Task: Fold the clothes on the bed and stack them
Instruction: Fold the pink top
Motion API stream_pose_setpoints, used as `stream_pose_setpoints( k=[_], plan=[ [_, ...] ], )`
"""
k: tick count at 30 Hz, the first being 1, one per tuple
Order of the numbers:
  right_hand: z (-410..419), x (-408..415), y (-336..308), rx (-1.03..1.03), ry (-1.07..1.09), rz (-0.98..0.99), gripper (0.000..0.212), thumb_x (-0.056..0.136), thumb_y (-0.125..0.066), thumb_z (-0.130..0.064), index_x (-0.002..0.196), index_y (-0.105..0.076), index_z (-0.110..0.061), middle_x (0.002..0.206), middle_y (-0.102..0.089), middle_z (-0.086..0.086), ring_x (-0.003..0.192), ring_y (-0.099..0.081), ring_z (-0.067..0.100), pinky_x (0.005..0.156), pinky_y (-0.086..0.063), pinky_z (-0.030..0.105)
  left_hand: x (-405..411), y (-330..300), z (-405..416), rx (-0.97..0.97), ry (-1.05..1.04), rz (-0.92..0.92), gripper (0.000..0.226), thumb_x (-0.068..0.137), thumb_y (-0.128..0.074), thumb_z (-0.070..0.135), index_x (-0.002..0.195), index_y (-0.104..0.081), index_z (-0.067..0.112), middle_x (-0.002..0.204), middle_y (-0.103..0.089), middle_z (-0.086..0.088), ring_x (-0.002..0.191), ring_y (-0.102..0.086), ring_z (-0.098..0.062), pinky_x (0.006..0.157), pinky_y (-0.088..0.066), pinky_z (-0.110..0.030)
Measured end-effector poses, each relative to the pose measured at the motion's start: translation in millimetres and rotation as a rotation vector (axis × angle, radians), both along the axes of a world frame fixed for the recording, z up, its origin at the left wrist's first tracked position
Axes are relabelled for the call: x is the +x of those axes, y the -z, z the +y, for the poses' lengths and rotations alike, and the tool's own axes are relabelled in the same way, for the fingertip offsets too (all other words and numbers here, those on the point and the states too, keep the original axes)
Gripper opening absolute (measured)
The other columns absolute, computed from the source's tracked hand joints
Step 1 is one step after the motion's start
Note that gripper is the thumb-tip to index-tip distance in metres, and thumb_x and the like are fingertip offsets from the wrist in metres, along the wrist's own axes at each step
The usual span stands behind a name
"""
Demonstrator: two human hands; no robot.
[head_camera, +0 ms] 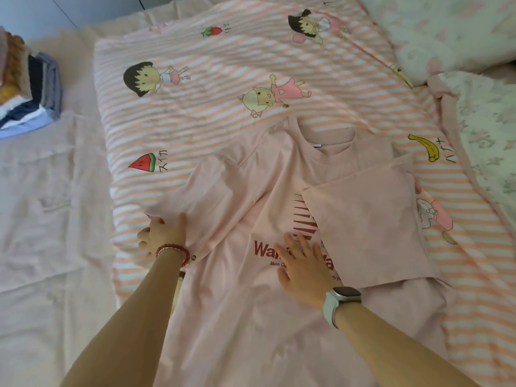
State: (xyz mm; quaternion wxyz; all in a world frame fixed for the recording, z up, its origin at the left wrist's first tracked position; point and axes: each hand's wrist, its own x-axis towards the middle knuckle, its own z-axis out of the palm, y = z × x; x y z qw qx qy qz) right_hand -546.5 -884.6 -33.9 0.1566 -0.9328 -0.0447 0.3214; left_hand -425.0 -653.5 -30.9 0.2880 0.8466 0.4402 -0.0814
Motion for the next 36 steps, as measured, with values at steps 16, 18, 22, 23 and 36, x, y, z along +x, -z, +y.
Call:
stream_pose_setpoints(
  k=[16, 18, 22, 23, 36],
  plan=[
    [48.5, 71.2, -26.2, 0.086, 0.032, 0.033, 0.055, 0.099, -0.031, -0.027, 0.149, -0.010, -0.024, 0.158, -0.001, 0.003, 0.144, -0.003, 0.027, 0.116, -0.016, 0.044, 77.3, -57.1, 46.9, -0.446, 0.125, -0.391, 0.040, 0.082, -0.066, 0.024, 0.118, -0.062, 0.007, 0.095, -0.064, -0.010, 0.094, -0.059, -0.028, 0.095, -0.048, -0.038],
    [52.0, 75.7, -20.5, 0.056, -0.011, 0.101, 0.056, 0.099, -0.030, -0.030, 0.149, -0.004, -0.028, 0.158, 0.007, 0.001, 0.144, 0.006, 0.028, 0.115, -0.009, 0.048, 77.8, -51.3, 52.1, -0.176, 0.331, -0.217, 0.028, 0.087, -0.062, 0.018, 0.112, -0.066, 0.006, 0.104, -0.066, -0.015, 0.100, -0.058, -0.032, 0.086, -0.045, -0.031],
    [53.0, 72.0, -7.9, 0.006, -0.075, 0.138, 0.055, 0.099, -0.030, -0.030, 0.149, -0.007, -0.028, 0.157, 0.008, 0.000, 0.144, 0.009, 0.030, 0.115, -0.005, 0.048, 70.3, -51.3, 59.4, 0.231, 0.437, -0.058, 0.027, 0.093, -0.050, 0.027, 0.107, -0.067, 0.012, 0.119, -0.054, -0.016, 0.111, -0.046, -0.034, 0.088, -0.037, -0.036],
    [52.6, 70.9, -7.1, 0.030, -0.058, 0.109, 0.053, 0.098, -0.032, -0.027, 0.148, -0.013, -0.026, 0.157, 0.001, 0.000, 0.144, 0.004, 0.030, 0.115, -0.008, 0.048, 70.3, -53.0, 61.4, 0.274, 0.437, -0.040, 0.028, 0.093, -0.046, 0.028, 0.108, -0.064, 0.011, 0.121, -0.051, -0.017, 0.113, -0.044, -0.034, 0.092, -0.034, -0.039],
    [12.6, 55.2, -33.4, 1.303, 1.590, 0.286, 0.053, 0.091, -0.036, -0.059, 0.125, -0.049, -0.020, 0.116, -0.061, 0.008, 0.108, -0.058, 0.026, 0.090, -0.047, 0.043, 49.3, -74.8, -17.8, -0.512, 0.781, -0.136, 0.017, 0.095, -0.049, 0.016, 0.109, -0.057, 0.012, 0.107, -0.063, -0.002, 0.096, -0.060, -0.020, 0.077, -0.046, -0.020]
  ],
)
